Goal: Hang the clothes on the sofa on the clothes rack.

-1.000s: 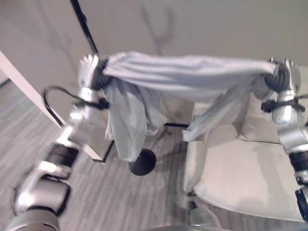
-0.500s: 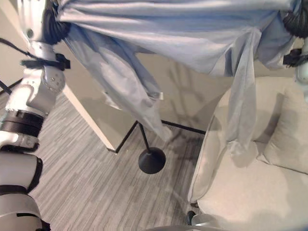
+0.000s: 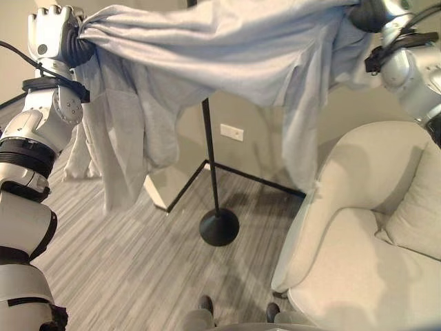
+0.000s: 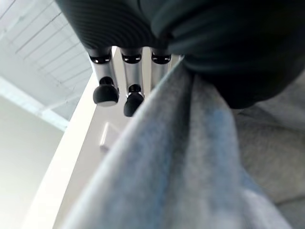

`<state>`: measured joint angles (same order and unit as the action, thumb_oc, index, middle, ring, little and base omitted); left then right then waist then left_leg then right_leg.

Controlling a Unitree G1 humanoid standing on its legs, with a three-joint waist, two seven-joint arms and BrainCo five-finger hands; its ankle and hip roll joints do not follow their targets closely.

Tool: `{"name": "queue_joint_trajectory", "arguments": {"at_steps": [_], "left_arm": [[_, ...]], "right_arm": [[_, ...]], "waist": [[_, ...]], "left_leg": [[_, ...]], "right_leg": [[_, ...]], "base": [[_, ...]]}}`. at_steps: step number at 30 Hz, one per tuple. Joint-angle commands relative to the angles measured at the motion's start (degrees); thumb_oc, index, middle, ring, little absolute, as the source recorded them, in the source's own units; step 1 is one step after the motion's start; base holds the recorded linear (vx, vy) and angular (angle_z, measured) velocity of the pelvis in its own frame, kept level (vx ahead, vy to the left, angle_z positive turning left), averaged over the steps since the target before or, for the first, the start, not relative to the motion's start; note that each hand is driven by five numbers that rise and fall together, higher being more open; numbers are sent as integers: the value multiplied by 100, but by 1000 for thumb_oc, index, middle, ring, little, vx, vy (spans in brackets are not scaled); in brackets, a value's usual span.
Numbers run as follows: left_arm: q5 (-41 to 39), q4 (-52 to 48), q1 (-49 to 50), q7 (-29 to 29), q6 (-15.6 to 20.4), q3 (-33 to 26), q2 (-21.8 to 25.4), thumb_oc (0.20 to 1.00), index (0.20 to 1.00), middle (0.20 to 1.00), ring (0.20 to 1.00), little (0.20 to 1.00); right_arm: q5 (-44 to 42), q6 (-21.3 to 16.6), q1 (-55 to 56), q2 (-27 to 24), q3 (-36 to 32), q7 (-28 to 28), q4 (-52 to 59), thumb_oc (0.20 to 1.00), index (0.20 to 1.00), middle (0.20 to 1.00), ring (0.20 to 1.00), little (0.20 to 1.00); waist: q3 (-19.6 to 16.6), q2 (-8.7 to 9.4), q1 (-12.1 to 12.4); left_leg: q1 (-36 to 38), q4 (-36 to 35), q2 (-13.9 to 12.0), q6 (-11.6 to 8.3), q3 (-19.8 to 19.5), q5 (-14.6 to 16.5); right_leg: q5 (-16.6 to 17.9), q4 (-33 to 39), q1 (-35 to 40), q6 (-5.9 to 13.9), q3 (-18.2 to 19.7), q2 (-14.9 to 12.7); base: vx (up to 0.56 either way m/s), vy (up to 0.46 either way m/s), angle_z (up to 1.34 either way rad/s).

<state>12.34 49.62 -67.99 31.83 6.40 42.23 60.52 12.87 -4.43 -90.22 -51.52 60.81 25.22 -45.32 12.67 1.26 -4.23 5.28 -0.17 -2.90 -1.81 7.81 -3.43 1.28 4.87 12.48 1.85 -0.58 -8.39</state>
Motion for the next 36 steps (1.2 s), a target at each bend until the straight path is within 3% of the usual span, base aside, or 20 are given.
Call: {"name": "queue_joint_trajectory", "arguments": {"at_steps": [1,4,10,13,14,15,16,18,20,21,23,26,28,29,30,31,36], "left_arm": [[-322,504,-374,-22,-22,-266,111,200,200,200,200,200],[-472,835,-894,-177,7,274,6,200,200,200,200,200],[-549,971,-1293,-250,-36,491,-105,200,200,200,200,200],[-531,1027,-1363,-275,-85,515,-110,200,200,200,200,200],[-589,1264,-1295,-347,-97,524,-250,200,200,200,200,200],[-593,1280,-1293,-346,-87,521,-256,200,200,200,200,200],[-694,1552,-1238,-376,-82,514,-308,200,200,200,200,200],[-816,1804,-1267,-415,-102,553,-325,200,200,200,200,200],[-860,1783,-1196,-441,-33,488,-312,200,200,200,200,200],[-858,1774,-1188,-442,-35,482,-304,200,200,200,200,200],[-730,1504,-1014,-387,-115,540,-189,200,200,200,200,200],[-562,1179,-213,-477,-109,-234,-331,200,200,200,200,200],[-579,1170,360,-568,-59,-651,-424,200,200,200,200,200],[-449,746,1165,-608,-127,-1360,-752,200,200,200,200,200],[-434,707,1223,-608,-144,-1393,-749,200,200,200,200,200],[-298,73,1987,-590,-192,-2178,-1203,200,200,200,200,200],[-79,-332,3342,-696,-221,-3064,-2182,200,200,200,200,200]], "right_arm": [[-566,125,-843,-303,119,42,-755,200,200,200,200,200],[-677,112,-1303,-172,838,-99,-1167,200,200,200,200,200],[-719,130,-1544,-98,1126,-122,-1608,200,200,200,200,200],[-739,128,-1458,12,1080,-115,-1786,200,200,200,200,200],[-745,130,-1364,78,1046,-167,-1927,200,200,200,200,200],[-747,126,-1373,88,1061,-166,-1937,200,200,200,200,200],[-797,98,-1459,258,1099,-221,-2012,200,200,200,200,200],[-882,73,-1523,489,1141,-268,-2212,200,200,200,200,200],[-910,91,-1447,496,1197,-237,-2149,200,200,200,200,200],[-909,97,-1443,495,1192,-236,-2139,200,200,200,200,200],[-855,189,-1266,157,1269,-247,-1919,200,200,200,200,200],[-683,232,-275,150,434,-379,-1164,200,200,200,200,200],[-758,166,142,58,144,-485,-1040,200,200,200,200,200],[-743,131,916,37,-346,-580,-903,200,200,200,200,200],[-733,138,946,40,-350,-577,-884,200,200,200,200,200],[-714,143,1802,14,-1058,-606,-778,200,200,200,200,200],[-668,99,3622,368,-2555,-698,-143,200,200,200,200,200]], "waist": [[-361,-48,57],[-425,-89,-6],[-416,-106,18],[-433,-150,62],[-329,-341,-11],[-319,-351,0],[104,-730,-172],[318,-800,-140],[353,-659,-194],[340,-668,-212],[326,-413,-303],[225,-189,-154],[143,-160,-141],[13,-120,-102],[-21,-126,-115],[-123,-74,-84],[-261,-19,-109]], "left_leg": [[191,-483,-240,-213,-157,-81],[260,-483,-199,-237,-94,-73],[396,-483,-114,-239,-106,-60],[492,-395,-19,-210,-150,-108],[602,-254,-64,-184,-194,-166],[629,-261,-73,-196,-182,-137],[922,-195,-328,-180,-121,-253],[1178,-289,-321,-216,-4,-210],[1280,-429,-79,-194,-124,-181],[1247,-420,-90,-189,-139,-201],[1193,-447,90,-164,-247,-196],[1168,-454,80,-118,-200,-93],[1122,-475,36,-119,-192,-100],[1012,-483,-16,-97,-235,-91],[1009,-483,-17,-98,-240,-72],[843,-483,-27,-87,-307,-41],[624,-483,-50,-64,-347,-33]], "right_leg": [[494,-78,372,-39,21,124],[507,-127,368,-22,-17,19],[498,-201,420,-29,-28,-141],[521,-718,435,-120,100,-245],[619,-1475,239,-198,111,-233],[544,-1586,201,-204,135,-224],[423,-2823,-258,-350,155,-77],[208,-3177,-452,-299,16,-56],[171,-2634,-726,-176,26,306],[224,-2572,-718,-175,7,313],[252,-1462,-641,-77,90,497],[320,-821,-388,26,-110,414],[424,-559,-317,83,-209,394],[487,-338,-225,90,-239,397],[479,-320,-217,92,-247,398],[496,-173,-217,81,-218,400],[528,-57,-305,75,-181,396]], "base": [[97,108,-8],[103,101,5],[139,86,2],[187,114,-14],[221,157,-20],[198,326,-17],[66,186,-19],[168,182,-43],[140,60,-77],[108,-11,-73],[132,-60,-12],[71,-139,16],[74,-126,13],[89,-123,33],[88,-127,36],[24,-69,29],[11,-60,33]]}}
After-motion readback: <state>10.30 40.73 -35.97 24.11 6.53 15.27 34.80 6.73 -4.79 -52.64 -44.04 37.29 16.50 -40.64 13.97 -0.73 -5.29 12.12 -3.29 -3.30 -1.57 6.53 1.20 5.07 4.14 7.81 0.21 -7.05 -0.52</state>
